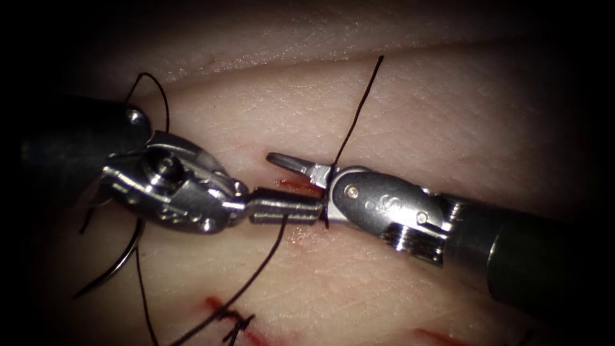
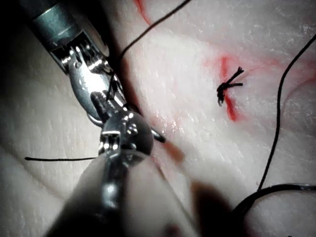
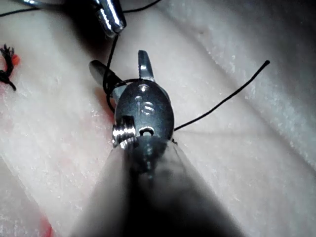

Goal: Wound Closure

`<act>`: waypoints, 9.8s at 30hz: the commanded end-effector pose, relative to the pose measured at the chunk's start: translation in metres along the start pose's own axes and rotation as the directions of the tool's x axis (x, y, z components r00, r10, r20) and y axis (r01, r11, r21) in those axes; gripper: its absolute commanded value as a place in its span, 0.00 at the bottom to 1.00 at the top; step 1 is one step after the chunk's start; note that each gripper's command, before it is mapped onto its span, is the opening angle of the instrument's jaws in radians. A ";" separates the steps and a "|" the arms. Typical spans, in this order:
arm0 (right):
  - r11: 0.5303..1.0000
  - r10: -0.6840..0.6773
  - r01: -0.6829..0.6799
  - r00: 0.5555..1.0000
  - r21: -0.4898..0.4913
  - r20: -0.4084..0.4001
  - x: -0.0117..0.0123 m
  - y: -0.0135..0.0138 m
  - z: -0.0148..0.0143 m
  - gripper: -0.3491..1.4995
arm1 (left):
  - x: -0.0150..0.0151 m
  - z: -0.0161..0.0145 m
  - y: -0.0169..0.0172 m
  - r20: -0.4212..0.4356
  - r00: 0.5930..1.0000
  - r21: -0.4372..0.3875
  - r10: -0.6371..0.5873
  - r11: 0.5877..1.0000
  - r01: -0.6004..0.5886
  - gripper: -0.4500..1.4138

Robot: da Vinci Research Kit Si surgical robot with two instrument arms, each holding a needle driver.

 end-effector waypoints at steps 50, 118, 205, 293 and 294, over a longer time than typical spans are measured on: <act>0.987 0.156 -0.156 0.863 0.040 -0.480 -0.0001 0.0020 -0.0040 0.67 | -0.0103 0.0029 0.0088 -0.034 0.994 -0.002 -0.103 0.995 0.103 0.00; 0.730 0.491 -0.557 0.830 -0.396 -0.263 -0.0056 0.0069 -0.0042 0.00 | -0.0085 0.0079 0.0101 0.018 0.980 0.062 -0.197 0.979 0.196 0.00; 0.729 0.218 -0.154 0.976 -0.667 0.013 -0.0057 -0.0128 -0.0009 0.00 | -0.0322 -0.0070 -0.0203 0.268 0.814 0.465 -0.514 0.809 0.358 0.00; 0.855 0.122 -0.045 0.986 0.518 -0.117 0.0008 0.0038 -0.0036 0.00 | -0.0101 0.0040 0.0037 0.017 0.804 -0.152 -0.594 0.794 0.589 0.00; 0.845 0.110 -0.037 0.988 0.533 -0.106 0.0008 0.0038 -0.0036 0.00 | -0.0102 0.0041 0.0036 0.017 0.804 -0.151 -0.594 0.793 0.589 0.00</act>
